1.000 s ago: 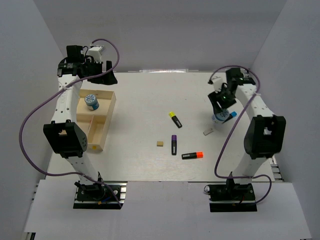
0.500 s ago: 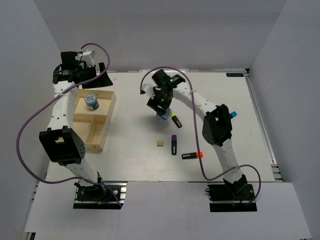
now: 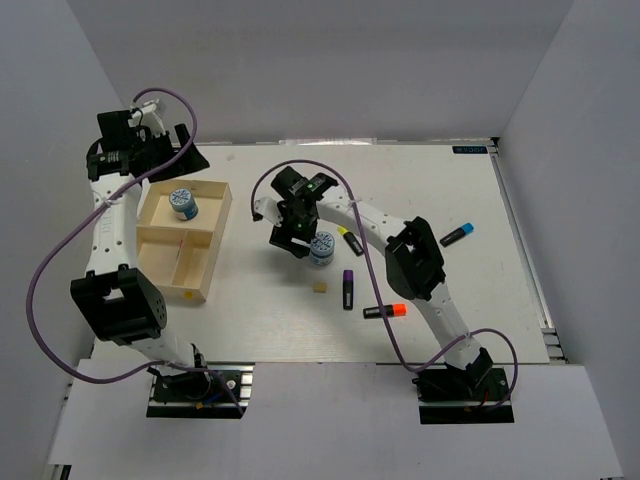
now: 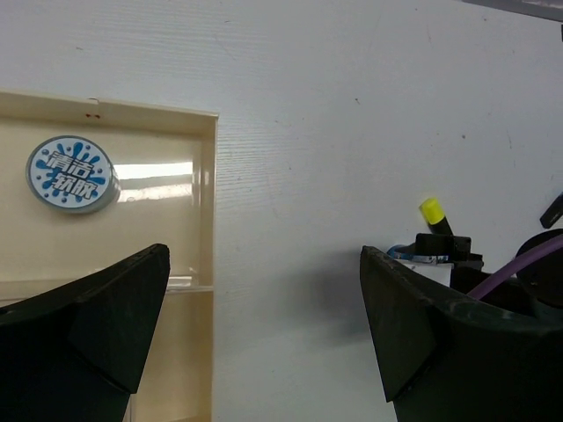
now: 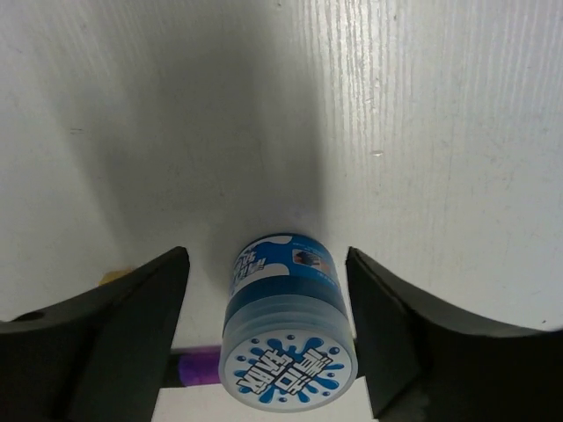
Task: Sort the stationery into containers
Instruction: Place the stationery at the center of the board, then pick up the stationery from the center of the board.
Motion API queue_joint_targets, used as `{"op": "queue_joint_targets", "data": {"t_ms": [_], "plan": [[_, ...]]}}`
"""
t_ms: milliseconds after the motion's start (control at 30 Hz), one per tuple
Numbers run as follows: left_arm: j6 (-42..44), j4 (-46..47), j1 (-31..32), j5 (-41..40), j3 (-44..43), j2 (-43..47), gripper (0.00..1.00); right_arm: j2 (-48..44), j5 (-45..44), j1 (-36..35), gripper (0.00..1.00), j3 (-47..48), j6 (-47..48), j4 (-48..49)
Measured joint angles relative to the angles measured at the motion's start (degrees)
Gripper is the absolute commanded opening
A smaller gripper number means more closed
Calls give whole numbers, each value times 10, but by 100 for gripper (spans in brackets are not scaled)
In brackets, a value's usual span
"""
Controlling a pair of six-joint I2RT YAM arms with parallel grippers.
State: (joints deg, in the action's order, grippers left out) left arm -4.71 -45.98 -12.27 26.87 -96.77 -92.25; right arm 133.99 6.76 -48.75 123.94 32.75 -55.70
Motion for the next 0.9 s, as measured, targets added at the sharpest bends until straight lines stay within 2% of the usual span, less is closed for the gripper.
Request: {"op": "queue_joint_targets", "data": {"t_ms": [33, 200, 300, 400, 500, 667, 800, 900], "plan": [[-3, 6, 0, 6, 7, 0, 98, 1, 0, -1, 89, 0, -1, 1], [-29, 51, -9, 39, 53, 22, 98, -12, 12, 0, 89, -1, -32, 11], [-49, 77, -16, 65, 60, 40, 98, -62, 19, 17, 89, -28, -58, 26], [-55, 105, -18, 98, 54, 47, 98, -144, 32, 70, 89, -60, -85, 43], [-42, 118, -1, 135, 53, 45, 98, -219, 48, 161, 89, -78, -111, 62], [61, 71, 106, 129, 27, 1, 92, -326, 57, 339, 89, -180, -134, 97], [128, 36, 236, 67, 50, -59, 93, -392, 70, 427, 89, -329, -137, 99], [158, 8, 325, 15, 71, -107, 98, -435, 82, 479, 89, -441, -139, 99]]}}
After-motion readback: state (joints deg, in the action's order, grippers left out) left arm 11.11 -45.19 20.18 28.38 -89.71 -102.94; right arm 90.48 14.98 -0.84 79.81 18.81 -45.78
